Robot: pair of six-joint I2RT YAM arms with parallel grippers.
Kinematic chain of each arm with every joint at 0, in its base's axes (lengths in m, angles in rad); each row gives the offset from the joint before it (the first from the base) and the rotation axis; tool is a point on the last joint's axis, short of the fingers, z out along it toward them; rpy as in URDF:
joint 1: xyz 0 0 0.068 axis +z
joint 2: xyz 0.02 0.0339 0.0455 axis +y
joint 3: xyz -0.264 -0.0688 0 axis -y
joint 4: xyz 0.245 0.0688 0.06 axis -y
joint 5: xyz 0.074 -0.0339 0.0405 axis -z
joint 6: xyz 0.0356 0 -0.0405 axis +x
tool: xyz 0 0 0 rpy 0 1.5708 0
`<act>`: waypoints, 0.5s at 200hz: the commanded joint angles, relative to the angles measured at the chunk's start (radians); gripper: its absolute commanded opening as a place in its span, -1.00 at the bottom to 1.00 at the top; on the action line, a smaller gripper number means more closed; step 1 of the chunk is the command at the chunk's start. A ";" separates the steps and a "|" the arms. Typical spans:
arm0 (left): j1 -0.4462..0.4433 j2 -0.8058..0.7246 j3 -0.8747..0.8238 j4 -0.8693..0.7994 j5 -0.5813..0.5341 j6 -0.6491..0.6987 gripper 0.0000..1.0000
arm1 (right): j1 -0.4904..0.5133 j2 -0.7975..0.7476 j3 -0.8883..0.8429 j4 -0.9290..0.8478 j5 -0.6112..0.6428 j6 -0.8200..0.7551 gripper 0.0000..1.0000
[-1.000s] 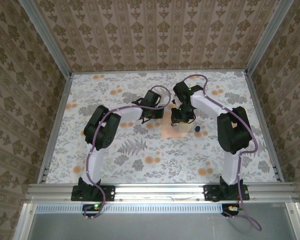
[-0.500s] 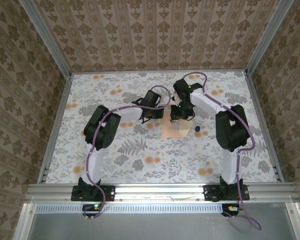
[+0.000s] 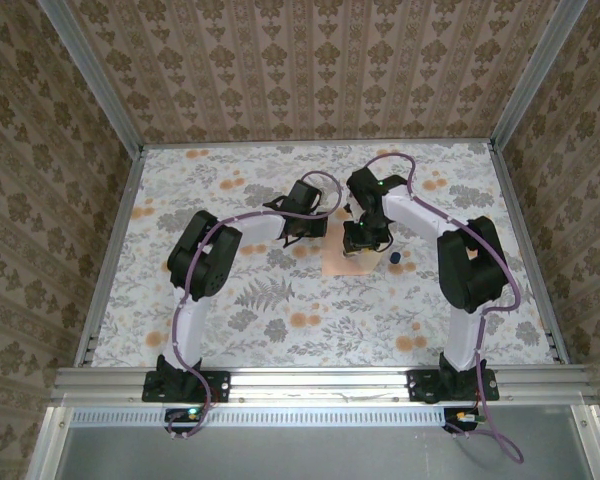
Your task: Place the letter into the envelope and seal it
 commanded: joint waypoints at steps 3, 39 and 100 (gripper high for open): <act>-0.005 -0.019 -0.007 -0.072 0.008 -0.004 -1.00 | -0.020 0.106 0.015 -0.051 0.051 -0.013 -0.97; -0.006 -0.024 -0.013 -0.073 0.005 -0.002 -1.00 | -0.050 0.182 0.098 -0.052 0.057 -0.022 -0.98; -0.006 -0.027 -0.021 -0.070 0.003 -0.008 -1.00 | -0.038 0.111 0.059 -0.076 0.039 -0.021 -0.97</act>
